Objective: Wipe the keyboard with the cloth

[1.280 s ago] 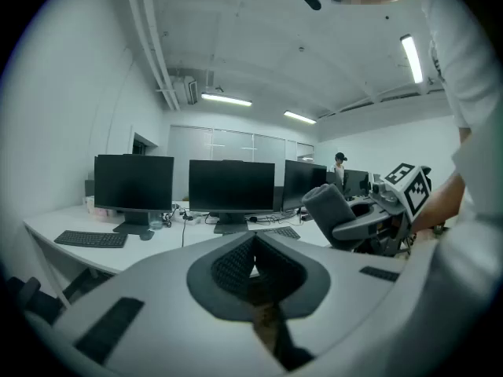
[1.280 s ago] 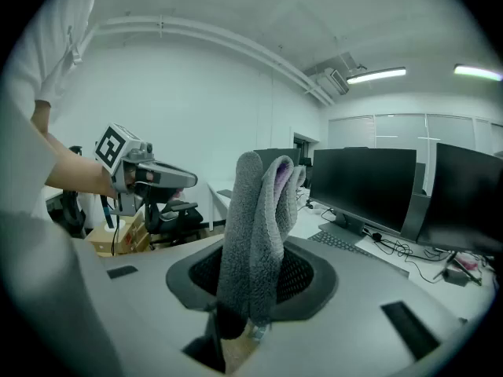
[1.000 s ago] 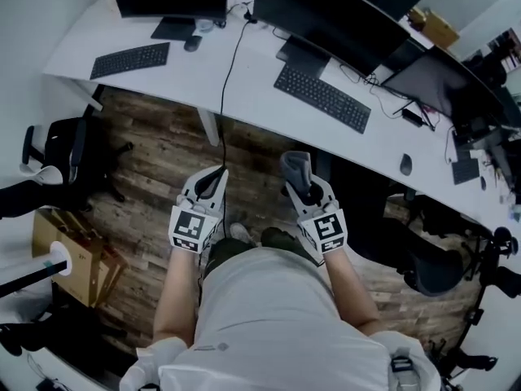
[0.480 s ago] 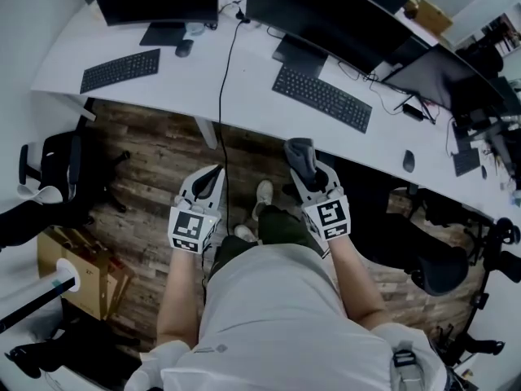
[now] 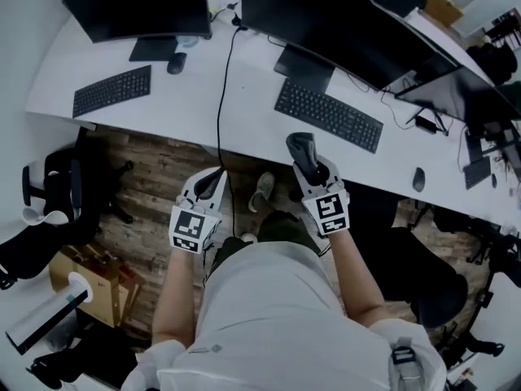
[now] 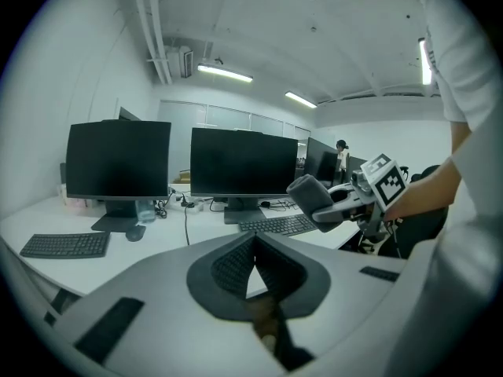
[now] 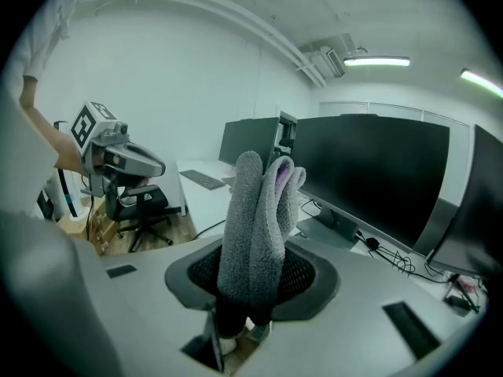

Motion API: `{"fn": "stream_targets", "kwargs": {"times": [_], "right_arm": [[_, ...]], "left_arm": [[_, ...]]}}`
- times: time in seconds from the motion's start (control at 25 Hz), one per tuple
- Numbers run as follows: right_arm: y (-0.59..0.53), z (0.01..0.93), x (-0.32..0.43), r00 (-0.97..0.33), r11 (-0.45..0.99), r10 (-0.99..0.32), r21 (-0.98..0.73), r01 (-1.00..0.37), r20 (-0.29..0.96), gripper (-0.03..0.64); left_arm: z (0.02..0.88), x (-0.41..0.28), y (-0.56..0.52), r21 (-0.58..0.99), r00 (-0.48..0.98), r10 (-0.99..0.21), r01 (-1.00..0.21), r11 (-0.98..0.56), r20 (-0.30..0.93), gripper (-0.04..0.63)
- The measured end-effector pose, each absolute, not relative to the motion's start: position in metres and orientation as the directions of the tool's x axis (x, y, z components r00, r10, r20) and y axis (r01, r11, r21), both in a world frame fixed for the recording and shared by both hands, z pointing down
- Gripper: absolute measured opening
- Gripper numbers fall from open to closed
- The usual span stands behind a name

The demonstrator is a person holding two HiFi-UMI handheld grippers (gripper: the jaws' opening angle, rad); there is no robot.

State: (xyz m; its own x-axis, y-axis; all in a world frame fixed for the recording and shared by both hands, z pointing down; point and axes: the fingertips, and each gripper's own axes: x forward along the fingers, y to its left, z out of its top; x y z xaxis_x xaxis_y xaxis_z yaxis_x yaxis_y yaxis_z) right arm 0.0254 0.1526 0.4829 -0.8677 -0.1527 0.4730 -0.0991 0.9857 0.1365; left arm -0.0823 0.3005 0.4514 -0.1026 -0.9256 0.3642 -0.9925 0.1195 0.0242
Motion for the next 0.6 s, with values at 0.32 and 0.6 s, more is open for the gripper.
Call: {"fn": "stream_targets", "kwargs": {"times": [0.32, 0.6], "right_arm": [[0.072, 0.509, -0.028, -0.821, 0.989, -0.142, 0.117, -0.092, 0.553, 0.149], [0.014, 0.544, -0.061, -0.767, 0.993, -0.109, 0.102, -0.057, 0.632, 0.156]], "left_arm": [[0.458, -0.136, 0.217, 0.034, -0.056, -0.907, -0.996, 0.078, 0.417, -0.002], [0.474, -0.166, 0.159, 0.071, -0.03, -0.877, -0.995, 0.073, 0.48, -0.002]]}}
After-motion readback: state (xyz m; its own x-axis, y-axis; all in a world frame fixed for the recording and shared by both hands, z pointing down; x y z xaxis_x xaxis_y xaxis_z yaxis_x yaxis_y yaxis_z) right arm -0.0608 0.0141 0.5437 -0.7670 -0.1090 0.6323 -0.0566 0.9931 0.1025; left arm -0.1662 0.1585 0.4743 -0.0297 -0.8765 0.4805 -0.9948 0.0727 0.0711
